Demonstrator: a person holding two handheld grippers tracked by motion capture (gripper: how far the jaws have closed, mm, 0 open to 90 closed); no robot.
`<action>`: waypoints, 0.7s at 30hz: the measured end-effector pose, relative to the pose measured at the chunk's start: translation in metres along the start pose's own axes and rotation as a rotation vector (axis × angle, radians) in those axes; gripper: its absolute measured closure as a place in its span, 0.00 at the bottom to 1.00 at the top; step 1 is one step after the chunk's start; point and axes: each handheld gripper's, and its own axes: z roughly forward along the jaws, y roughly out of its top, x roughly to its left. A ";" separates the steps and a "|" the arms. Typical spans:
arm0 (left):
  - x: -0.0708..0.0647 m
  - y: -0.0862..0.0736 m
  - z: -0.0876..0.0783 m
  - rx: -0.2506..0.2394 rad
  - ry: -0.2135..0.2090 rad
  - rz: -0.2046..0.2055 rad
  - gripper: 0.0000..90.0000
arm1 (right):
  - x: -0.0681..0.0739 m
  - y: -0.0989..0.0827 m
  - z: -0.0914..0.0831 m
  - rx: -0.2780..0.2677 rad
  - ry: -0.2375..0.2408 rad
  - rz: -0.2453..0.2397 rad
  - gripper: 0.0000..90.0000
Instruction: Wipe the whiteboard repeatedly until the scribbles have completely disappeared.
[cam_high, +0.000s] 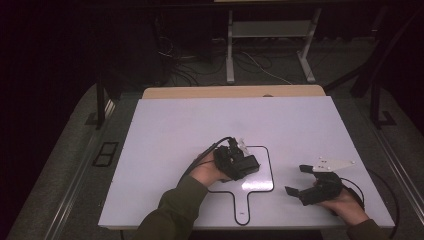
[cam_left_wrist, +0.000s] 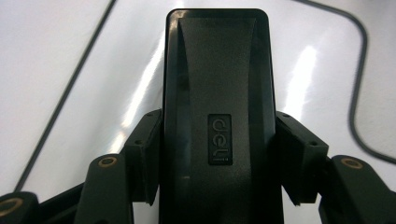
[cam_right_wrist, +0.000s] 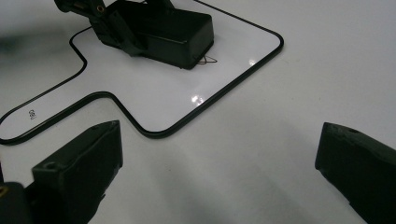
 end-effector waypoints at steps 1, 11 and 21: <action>0.001 0.001 0.001 -0.002 0.003 -0.007 0.44 | 0.000 0.000 0.000 -0.001 0.000 -0.001 0.00; 0.026 0.009 0.004 0.009 0.060 -0.014 0.44 | -0.001 0.000 -0.001 -0.003 0.002 0.000 0.00; -0.005 0.017 0.009 0.014 -0.008 0.015 0.44 | 0.000 0.000 -0.001 -0.004 0.002 -0.001 0.00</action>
